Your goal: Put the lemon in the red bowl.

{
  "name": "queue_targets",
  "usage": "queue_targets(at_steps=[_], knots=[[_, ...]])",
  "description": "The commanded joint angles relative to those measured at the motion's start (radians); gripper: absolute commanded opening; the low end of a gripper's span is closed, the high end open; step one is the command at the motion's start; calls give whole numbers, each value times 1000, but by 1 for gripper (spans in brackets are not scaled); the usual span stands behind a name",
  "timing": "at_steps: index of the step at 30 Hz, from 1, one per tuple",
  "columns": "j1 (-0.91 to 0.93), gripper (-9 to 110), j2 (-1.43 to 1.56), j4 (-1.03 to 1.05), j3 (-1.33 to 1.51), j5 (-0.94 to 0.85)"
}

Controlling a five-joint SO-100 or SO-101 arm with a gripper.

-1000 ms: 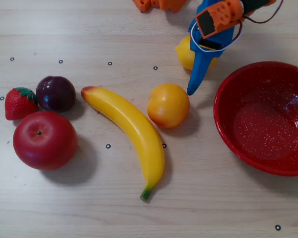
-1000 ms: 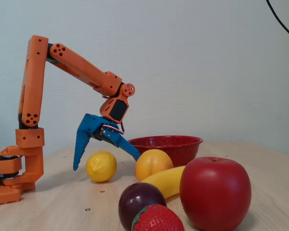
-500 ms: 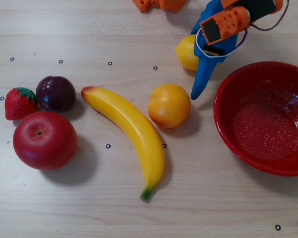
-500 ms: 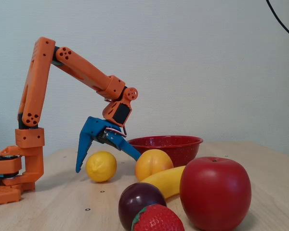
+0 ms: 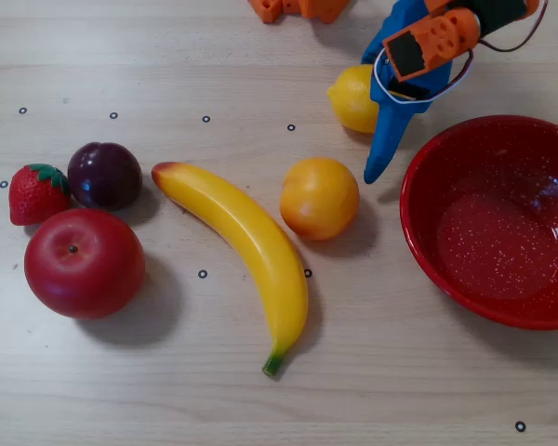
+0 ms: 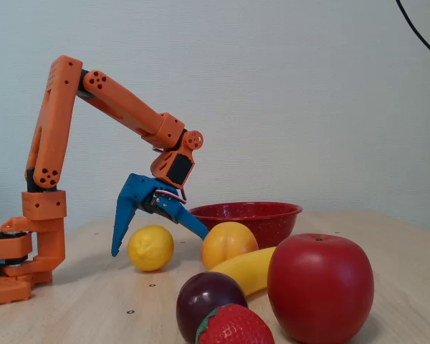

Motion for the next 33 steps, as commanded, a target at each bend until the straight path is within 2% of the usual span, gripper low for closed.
queue_targets(at_steps=[1, 8, 10, 17, 21, 33], knots=[[14, 69, 32, 40, -75, -23], [5, 65, 40, 48, -81, -23], [2, 61, 40, 48, -81, -23], [-11, 60, 40, 49, -78, -25], [-14, 51, 40, 40, -77, -26], [-17, 49, 32, 40, -80, -31]])
